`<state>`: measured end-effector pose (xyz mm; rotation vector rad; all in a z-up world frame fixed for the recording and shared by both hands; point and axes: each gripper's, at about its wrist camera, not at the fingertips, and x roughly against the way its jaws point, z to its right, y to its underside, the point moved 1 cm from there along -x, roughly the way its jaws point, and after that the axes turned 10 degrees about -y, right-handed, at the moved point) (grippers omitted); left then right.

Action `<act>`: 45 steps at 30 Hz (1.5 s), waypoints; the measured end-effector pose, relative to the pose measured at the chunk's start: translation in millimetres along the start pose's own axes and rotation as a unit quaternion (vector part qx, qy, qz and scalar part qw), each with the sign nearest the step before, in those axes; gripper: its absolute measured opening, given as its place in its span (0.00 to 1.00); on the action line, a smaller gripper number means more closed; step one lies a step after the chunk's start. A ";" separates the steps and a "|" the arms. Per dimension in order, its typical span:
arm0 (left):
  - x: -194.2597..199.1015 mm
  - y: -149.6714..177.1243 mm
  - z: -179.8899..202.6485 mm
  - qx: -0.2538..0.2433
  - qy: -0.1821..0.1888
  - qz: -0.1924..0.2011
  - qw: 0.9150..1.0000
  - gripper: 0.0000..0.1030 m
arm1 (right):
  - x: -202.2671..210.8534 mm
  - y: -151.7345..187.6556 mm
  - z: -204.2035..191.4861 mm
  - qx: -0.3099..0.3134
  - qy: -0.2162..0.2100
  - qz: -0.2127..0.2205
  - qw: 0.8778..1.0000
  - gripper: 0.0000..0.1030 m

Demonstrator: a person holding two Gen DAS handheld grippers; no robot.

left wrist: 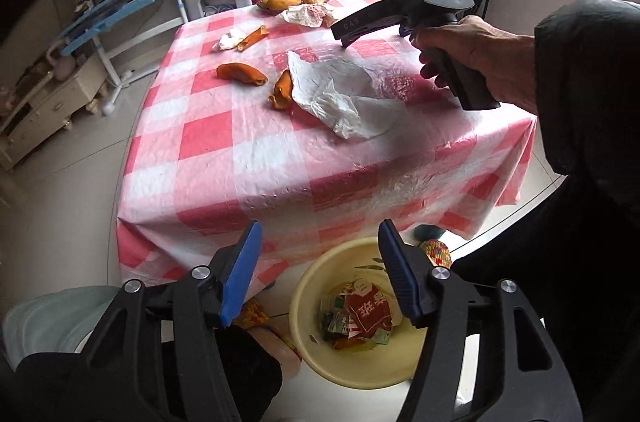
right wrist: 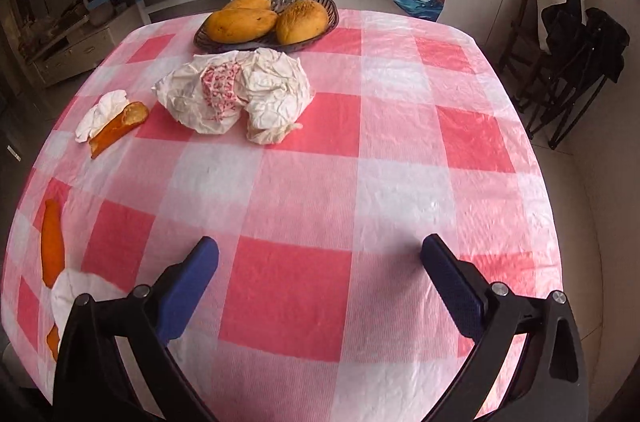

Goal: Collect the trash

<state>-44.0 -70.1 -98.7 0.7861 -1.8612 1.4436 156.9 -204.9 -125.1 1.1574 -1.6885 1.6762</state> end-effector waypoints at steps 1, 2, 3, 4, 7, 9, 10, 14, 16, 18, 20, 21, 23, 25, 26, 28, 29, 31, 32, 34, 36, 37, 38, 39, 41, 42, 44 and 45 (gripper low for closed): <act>0.8 -1.5 -0.5 0.001 0.002 0.002 1.000 0.58 | -1.5 -1.8 0.2 -0.002 0.001 0.007 1.000 0.94; 1.8 -2.7 -0.1 0.003 0.003 0.005 1.000 0.59 | -2.8 -2.8 -0.1 -0.002 0.004 0.011 1.000 0.95; 3.4 -3.1 0.2 0.003 0.003 0.008 1.000 0.61 | -3.3 -2.7 -0.4 -0.004 0.004 0.011 1.000 0.95; 3.6 -3.3 -0.2 0.003 0.002 0.011 1.000 0.62 | -2.5 -1.9 -1.0 -0.006 0.005 0.011 1.000 0.95; 3.6 -3.4 -1.4 0.005 -0.006 0.011 1.000 0.63 | -3.4 -3.6 -2.1 -0.009 0.006 0.011 1.000 0.95; -0.2 -3.1 -3.6 0.010 -0.010 0.001 1.000 0.64 | -2.9 -4.1 -0.6 -0.009 0.006 0.011 1.000 0.95; -3.8 -2.9 -5.3 0.015 -0.012 -0.007 1.000 0.64 | -3.5 -3.9 -1.6 -0.009 0.006 0.011 1.000 0.95; -15.9 -1.4 -10.8 0.040 -0.002 -0.035 0.999 0.64 | -3.5 -4.2 -1.3 -0.009 0.006 0.011 1.000 0.95; -17.0 0.6 -9.4 0.039 -0.002 -0.037 0.999 0.64 | -3.4 -4.1 -1.5 -0.009 0.006 0.011 1.000 0.95; -17.8 2.0 -6.8 0.031 -0.008 -0.034 0.999 0.64 | -2.8 -3.6 -0.8 -0.009 0.006 0.011 1.000 0.95; -17.1 2.0 -5.1 0.026 -0.011 -0.031 0.999 0.64 | -3.3 -4.1 -1.2 -0.009 0.006 0.011 1.000 0.95; -17.0 1.7 -5.1 0.025 -0.010 -0.029 0.999 0.64 | -3.2 -4.1 -1.2 -0.009 0.006 0.011 1.000 0.95; -17.3 1.8 -5.6 0.025 -0.011 -0.029 0.999 0.64 | -3.0 -3.9 -1.0 -0.009 0.006 0.011 1.000 0.95; -17.8 1.7 -5.3 0.025 -0.010 -0.030 0.999 0.64 | -3.3 -4.1 -1.2 -0.009 0.006 0.011 1.000 0.95; -18.1 1.5 -4.9 0.024 -0.008 -0.030 0.999 0.64 | -3.0 -3.9 -1.0 -0.009 0.006 0.011 1.000 0.95; -18.4 0.9 -3.3 0.020 -0.009 -0.027 0.999 0.64 | -3.0 -3.9 -1.1 -0.009 0.006 0.011 1.000 0.95; -17.8 0.7 -1.7 0.016 -0.010 -0.023 1.000 0.64 | -3.2 -4.0 -1.2 -0.009 0.006 0.011 1.000 0.95; -16.9 -0.2 1.2 0.009 -0.010 -0.017 1.000 0.64 | -2.6 -3.6 -0.8 -0.009 0.006 0.011 1.000 0.95; -16.5 -0.4 2.3 0.007 -0.008 -0.015 1.000 0.64 | -2.6 -3.6 -0.8 -0.009 0.006 0.011 1.000 0.95; -16.9 -0.6 4.4 0.006 -0.005 -0.015 1.000 0.64 | -3.4 -4.2 -1.4 -0.009 0.006 0.011 1.000 0.95; -17.2 -0.3 6.2 0.005 -0.006 -0.015 1.000 0.64 | -3.4 -4.2 -1.5 -0.009 0.006 0.011 1.000 0.95; -16.8 -0.4 7.0 0.003 -0.007 -0.014 1.000 0.64 | -2.7 -3.7 -0.9 -0.009 0.006 0.011 1.000 0.95; -16.7 -0.6 7.6 0.002 -0.008 -0.012 1.000 0.64 | -3.2 -4.0 -1.3 -0.009 0.006 0.011 1.000 0.95; -16.2 -0.9 8.5 0.001 -0.008 -0.011 1.000 0.64 | -2.9 -3.8 -1.1 -0.009 0.006 0.011 1.000 0.95; -15.3 -1.3 10.3 -0.001 -0.009 -0.008 1.000 0.64 | -3.2 -4.0 -1.3 -0.009 0.006 0.010 1.000 0.95; -15.1 -1.3 10.9 -0.002 -0.010 -0.007 1.000 0.64 | -3.0 -3.8 -1.1 -0.009 0.006 0.010 1.000 0.95; -15.2 -0.7 11.6 -0.004 -0.012 -0.007 1.000 0.65 | -3.3 -4.0 -1.3 -0.009 0.006 0.010 1.000 0.95; -15.3 -0.5 12.0 -0.004 -0.013 -0.007 1.000 0.65 | -3.5 -4.2 -1.5 -0.009 0.006 0.010 1.000 0.95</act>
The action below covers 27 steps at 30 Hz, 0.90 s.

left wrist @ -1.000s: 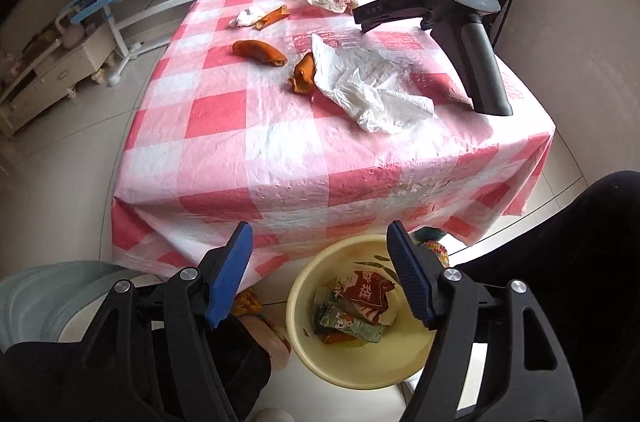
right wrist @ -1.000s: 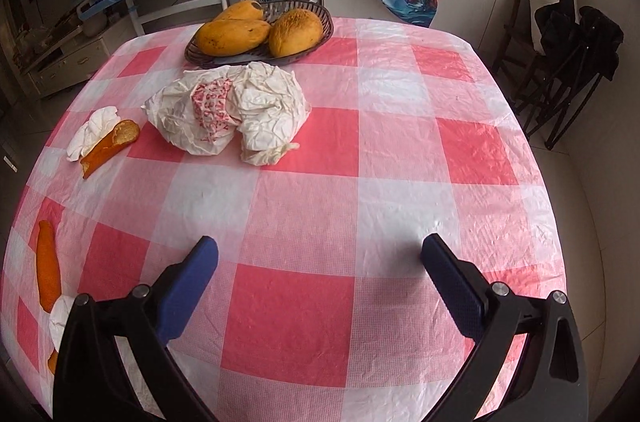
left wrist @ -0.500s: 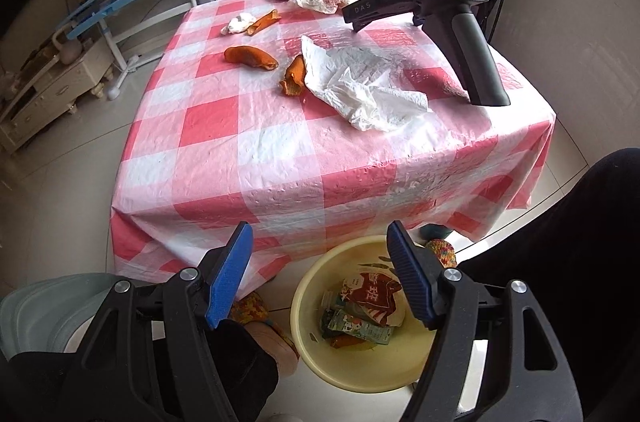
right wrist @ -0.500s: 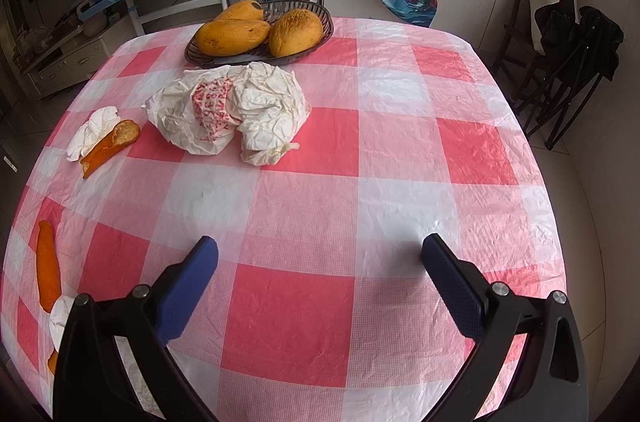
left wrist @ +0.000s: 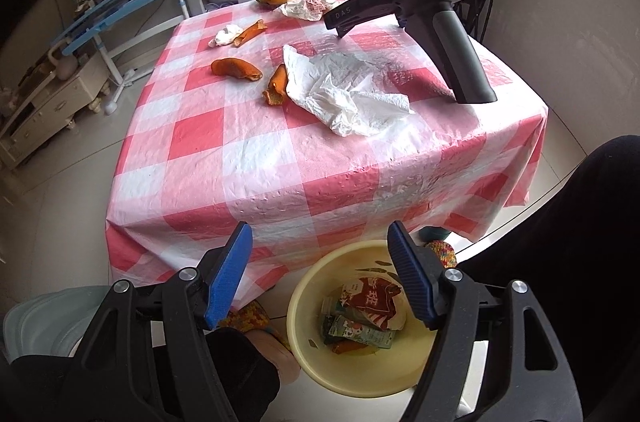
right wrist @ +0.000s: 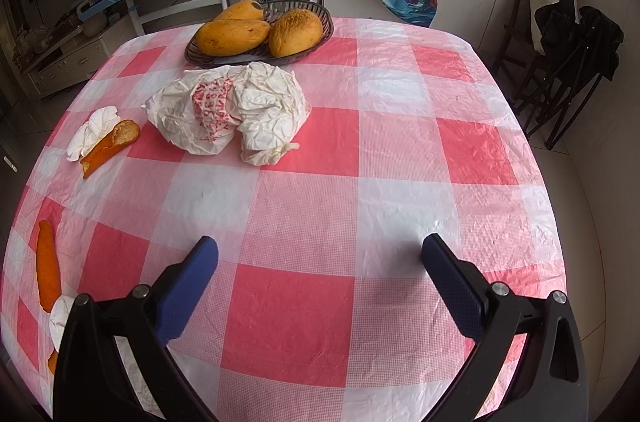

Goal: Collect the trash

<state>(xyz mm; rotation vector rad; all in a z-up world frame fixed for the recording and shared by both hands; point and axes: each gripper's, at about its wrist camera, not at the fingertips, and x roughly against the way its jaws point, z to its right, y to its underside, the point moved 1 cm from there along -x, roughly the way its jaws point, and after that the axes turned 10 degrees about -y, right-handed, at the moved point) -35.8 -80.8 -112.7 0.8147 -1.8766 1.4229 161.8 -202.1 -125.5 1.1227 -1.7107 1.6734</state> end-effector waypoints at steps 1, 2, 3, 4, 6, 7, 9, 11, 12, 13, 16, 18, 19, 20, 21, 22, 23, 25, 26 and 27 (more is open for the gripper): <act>-0.2 0.0 0.5 -0.001 -0.001 0.000 1.000 0.66 | 0.0 0.0 0.0 0.000 0.000 0.000 1.000 0.95; -0.2 0.1 1.0 -0.001 -0.001 0.000 1.000 0.66 | 0.7 0.5 0.7 0.000 0.000 0.000 1.000 0.95; -0.1 0.0 1.1 -0.001 -0.001 0.000 1.000 0.67 | 0.7 0.4 0.6 0.000 0.000 0.000 1.000 0.95; -0.1 0.1 1.8 -0.002 -0.001 0.001 1.000 0.67 | 0.8 0.5 0.7 0.000 0.000 0.000 1.000 0.95; 0.2 0.2 2.9 -0.005 -0.001 0.003 1.000 0.67 | 0.6 0.4 0.6 0.000 0.000 0.000 1.000 0.95; 0.5 0.3 3.2 -0.006 -0.001 0.005 1.000 0.68 | 0.8 0.5 0.7 0.000 0.000 0.000 1.000 0.95; 1.1 0.3 3.3 -0.006 -0.003 0.007 1.000 0.70 | 0.7 0.4 0.6 0.000 0.000 0.000 1.000 0.95; 1.0 -0.2 2.4 -0.004 -0.005 0.008 1.000 0.72 | 0.6 0.4 0.6 0.000 0.000 0.000 1.000 0.95; 0.8 -0.4 1.5 -0.002 -0.005 0.008 1.000 0.72 | 1.0 0.6 0.9 0.000 0.000 0.000 1.000 0.95; 0.4 -0.5 0.6 0.000 -0.005 0.008 1.000 0.73 | 0.5 0.2 0.4 0.000 0.000 0.000 1.000 0.95; 0.2 -0.7 -1.1 0.004 -0.006 0.008 1.000 0.74 | 0.7 0.4 0.7 0.000 0.000 0.000 1.000 0.95; 0.8 -1.0 -1.3 0.005 -0.005 0.010 1.000 0.74 | 0.8 0.5 0.7 0.000 0.000 0.000 1.000 0.95; 1.2 -1.0 -1.5 0.005 -0.006 0.011 1.000 0.74 | 1.5 0.9 1.3 0.000 0.000 0.000 1.000 0.95; 1.4 -1.2 -1.8 0.006 -0.007 0.012 1.000 0.75 | 0.7 0.4 0.6 0.000 0.000 0.000 1.000 0.95; 1.6 -1.2 -2.2 0.007 -0.007 0.012 1.000 0.75 | 0.6 0.3 0.5 0.000 0.000 0.000 1.000 0.95; 1.6 -1.4 -2.7 0.008 -0.008 0.012 1.000 0.75 | 1.3 0.7 1.1 0.000 0.000 0.000 1.000 0.95; 1.6 -1.6 -3.1 0.010 -0.008 0.012 1.000 0.75 | 1.2 0.7 1.1 0.000 0.000 0.000 1.000 0.95; 1.9 -1.6 -3.2 0.011 -0.008 0.013 1.000 0.75 | 1.0 0.6 0.9 0.000 0.000 0.000 1.000 0.95; 1.8 -1.6 -3.3 0.011 -0.008 0.013 1.000 0.75 | 0.7 0.4 0.7 0.000 0.000 0.000 1.000 0.95; 1.8 -1.6 -3.3 0.010 -0.008 0.012 1.000 0.75 | 0.7 0.4 0.6 0.000 0.000 0.000 1.000 0.95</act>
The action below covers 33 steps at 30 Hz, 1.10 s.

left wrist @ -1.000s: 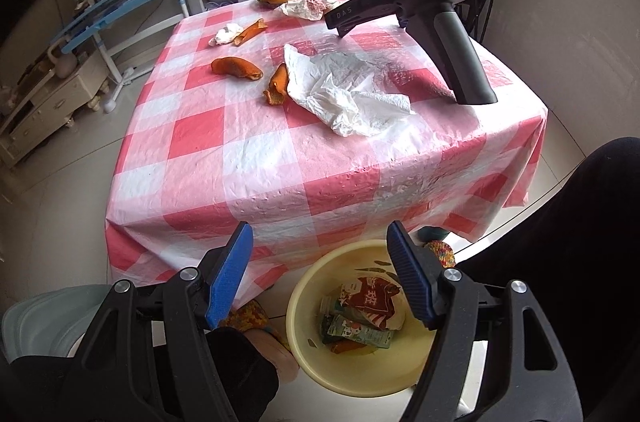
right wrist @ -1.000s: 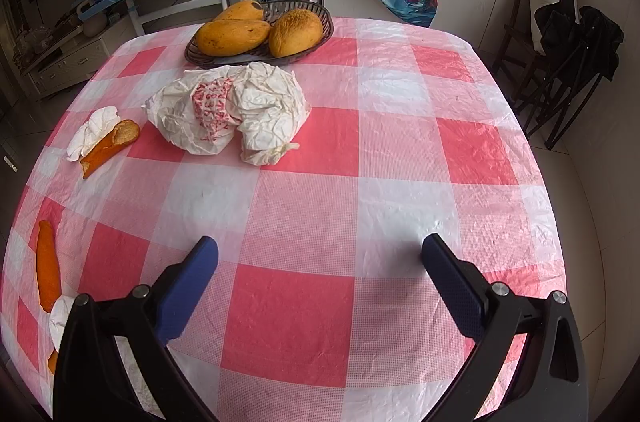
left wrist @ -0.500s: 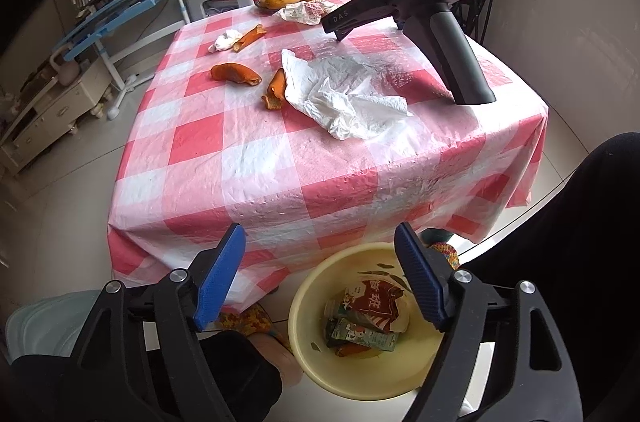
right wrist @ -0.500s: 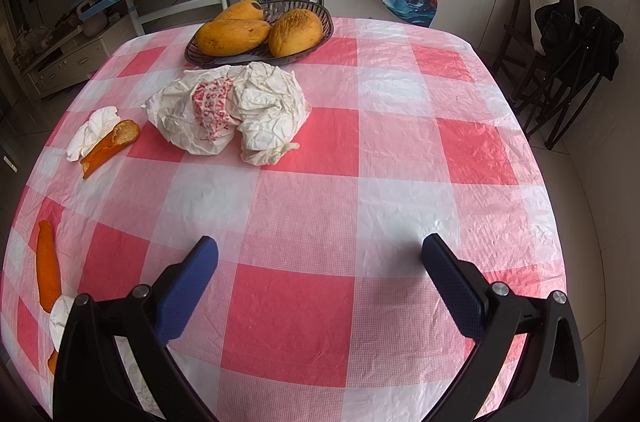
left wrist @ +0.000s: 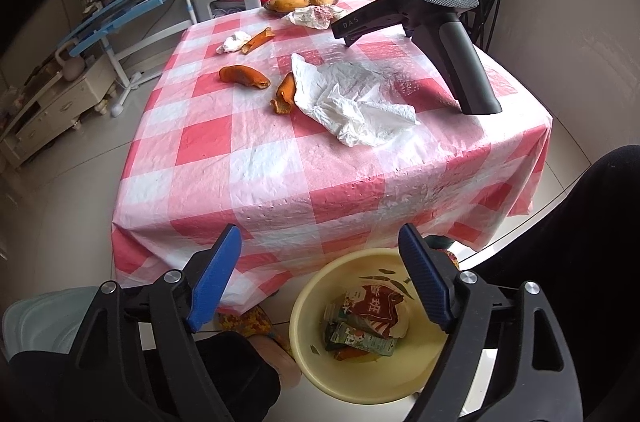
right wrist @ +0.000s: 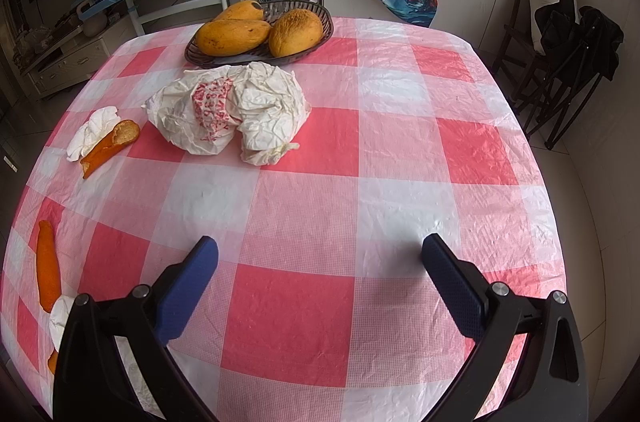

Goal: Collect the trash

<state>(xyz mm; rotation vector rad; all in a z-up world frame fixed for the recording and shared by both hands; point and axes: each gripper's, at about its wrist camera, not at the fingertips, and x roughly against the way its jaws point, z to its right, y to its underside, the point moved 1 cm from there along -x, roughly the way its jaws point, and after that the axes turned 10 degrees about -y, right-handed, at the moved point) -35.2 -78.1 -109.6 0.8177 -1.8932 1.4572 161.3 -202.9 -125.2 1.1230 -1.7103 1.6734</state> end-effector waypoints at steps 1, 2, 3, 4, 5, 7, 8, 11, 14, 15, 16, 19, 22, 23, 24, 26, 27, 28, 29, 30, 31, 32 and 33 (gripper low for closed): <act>0.1 -0.1 -0.1 0.000 0.000 0.000 1.000 0.75 | 0.1 0.1 0.1 0.000 0.000 0.000 1.000 0.95; 0.0 -0.1 -0.1 0.000 0.000 0.000 1.000 0.75 | -0.2 -0.1 -0.1 0.000 0.000 0.000 1.000 0.95; 0.0 -0.1 0.0 0.000 0.000 0.000 1.000 0.75 | 0.0 0.0 0.1 0.000 0.000 0.000 1.000 0.95; 0.0 -0.2 -0.3 0.001 0.001 0.000 1.000 0.76 | 0.3 0.2 0.4 0.000 0.000 0.000 1.000 0.95; -0.1 0.0 0.0 0.000 0.000 0.000 1.000 0.76 | -0.4 -0.2 -0.2 0.000 0.000 0.000 1.000 0.95; 0.0 -0.1 -0.1 0.000 0.000 0.000 1.000 0.76 | 0.4 0.3 0.6 0.000 0.000 0.000 1.000 0.95; -0.1 -0.1 -0.1 0.000 0.000 0.000 1.000 0.76 | 0.4 0.4 0.7 0.000 0.000 0.000 1.000 0.95; 0.1 -0.1 -0.4 0.001 0.000 0.000 1.000 0.76 | -0.1 0.0 0.2 0.000 0.000 0.000 1.000 0.95; 0.6 -0.3 -1.6 0.004 0.000 0.001 1.000 0.76 | 0.0 0.1 0.3 0.000 0.000 0.000 1.000 0.95; 0.5 -0.6 -1.8 0.005 -0.001 0.001 1.000 0.76 | 0.3 0.3 0.6 0.000 0.000 0.000 1.000 0.95; 0.4 -0.8 -2.2 0.006 0.000 0.002 1.000 0.76 | 0.4 0.3 0.6 0.000 0.000 0.000 1.000 0.95; -0.3 -1.3 -3.3 0.011 0.001 0.000 1.000 0.76 | -0.4 -0.2 -0.1 0.000 0.000 0.000 1.000 0.95; -1.3 -2.0 -3.3 0.013 0.002 -0.002 1.000 0.76 | -0.5 -0.2 -0.2 0.000 0.000 0.000 1.000 0.95; -1.8 -2.2 -3.1 0.013 0.002 -0.002 1.000 0.76 | -0.2 -0.1 0.1 0.000 0.000 0.000 1.000 0.95; -2.1 -2.3 -3.2 0.014 0.003 -0.003 1.000 0.76 | 0.1 0.1 0.4 0.000 0.000 0.000 1.000 0.95; -2.4 -2.1 -2.4 0.015 0.003 -0.004 1.000 0.76 | 0.3 0.3 0.6 0.000 0.000 0.000 1.000 0.95; -2.7 -2.1 -2.7 0.016 0.004 -0.005 1.000 0.76 | 0.2 0.2 0.5 0.000 0.000 0.000 1.000 0.95; -3.2 -2.2 -2.9 0.017 0.004 -0.006 1.000 0.76 | 0.4 0.4 0.8 0.000 0.000 0.000 1.000 0.95; -4.3 -2.5 -3.2 0.018 0.005 -0.006 1.000 0.76 | 0.1 0.1 0.4 0.000 0.000 0.000 1.000 0.95; -4.8 -2.5 -3.6 0.019 0.005 -0.007 1.000 0.76 | -0.1 0.0 0.2 0.000 0.000 0.000 1.000 0.95; -5.2 -2.5 -3.9 0.020 0.006 -0.008 1.000 0.76 | -0.1 0.0 0.3 0.000 0.000 0.000 1.000 0.95; -5.4 -2.6 -4.1 0.021 0.006 -0.008 1.000 0.76 | -0.1 0.0 0.2 0.000 0.000 0.000 1.000 0.95; -5.6 -2.7 -4.3 0.022 0.006 -0.009 1.000 0.76 | 0.4 0.3 0.7 0.000 0.000 0.000 1.000 0.95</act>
